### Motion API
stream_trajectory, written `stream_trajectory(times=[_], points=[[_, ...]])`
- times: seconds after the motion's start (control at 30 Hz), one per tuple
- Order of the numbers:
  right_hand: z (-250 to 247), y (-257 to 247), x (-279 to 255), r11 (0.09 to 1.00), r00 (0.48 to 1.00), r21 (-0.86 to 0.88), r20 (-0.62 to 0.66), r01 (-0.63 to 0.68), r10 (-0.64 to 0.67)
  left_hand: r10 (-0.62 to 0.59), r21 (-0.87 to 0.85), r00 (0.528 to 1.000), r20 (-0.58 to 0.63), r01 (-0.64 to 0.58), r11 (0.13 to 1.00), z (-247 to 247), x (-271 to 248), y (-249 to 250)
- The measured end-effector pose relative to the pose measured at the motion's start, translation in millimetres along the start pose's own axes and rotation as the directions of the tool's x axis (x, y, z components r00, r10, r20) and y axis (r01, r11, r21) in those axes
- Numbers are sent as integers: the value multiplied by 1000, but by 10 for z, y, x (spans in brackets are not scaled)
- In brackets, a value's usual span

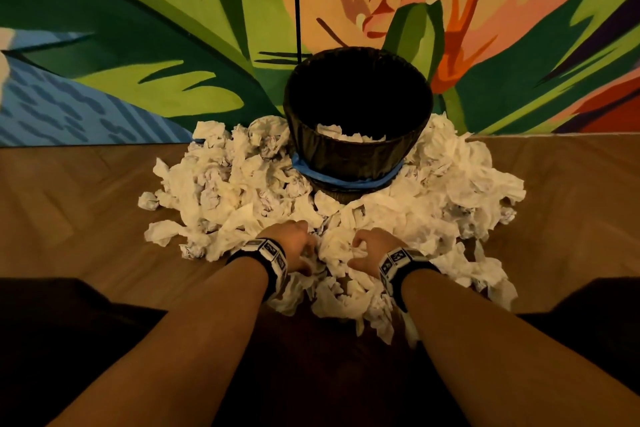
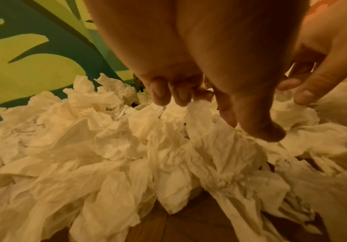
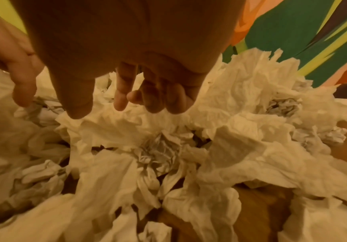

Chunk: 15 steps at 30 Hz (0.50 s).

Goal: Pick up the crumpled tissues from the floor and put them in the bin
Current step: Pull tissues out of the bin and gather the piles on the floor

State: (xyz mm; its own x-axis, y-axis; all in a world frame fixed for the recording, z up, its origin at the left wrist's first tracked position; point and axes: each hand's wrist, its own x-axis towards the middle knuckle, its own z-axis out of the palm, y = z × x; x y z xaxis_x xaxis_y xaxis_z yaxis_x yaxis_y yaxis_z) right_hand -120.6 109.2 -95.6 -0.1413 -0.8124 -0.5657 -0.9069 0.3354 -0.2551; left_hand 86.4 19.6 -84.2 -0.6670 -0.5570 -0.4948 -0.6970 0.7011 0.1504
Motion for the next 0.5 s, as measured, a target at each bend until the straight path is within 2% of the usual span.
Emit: stream_trajectory(times=[0.17, 0.27, 0.33, 0.4, 0.5], points=[[57, -12, 35, 1000, 1000, 15, -14, 19, -18, -109, -107, 994, -27, 105, 989, 32, 40, 5], [52, -11, 59, 998, 999, 53, -15, 38, -38, -44, -120, 998, -44, 39, 992, 5, 63, -1], [60, -7, 59, 995, 998, 80, -9, 64, -64, -26, -231, 996, -83, 6, 973, -8, 52, -9], [67, -12, 46, 987, 997, 142, -40, 72, -67, -55, -413, 982, -181, -25, 911, -25, 47, -16], [17, -32, 47, 946, 995, 325, -100, 4, 30, -232, -660, 920, -316, -38, 750, -87, 62, -21]])
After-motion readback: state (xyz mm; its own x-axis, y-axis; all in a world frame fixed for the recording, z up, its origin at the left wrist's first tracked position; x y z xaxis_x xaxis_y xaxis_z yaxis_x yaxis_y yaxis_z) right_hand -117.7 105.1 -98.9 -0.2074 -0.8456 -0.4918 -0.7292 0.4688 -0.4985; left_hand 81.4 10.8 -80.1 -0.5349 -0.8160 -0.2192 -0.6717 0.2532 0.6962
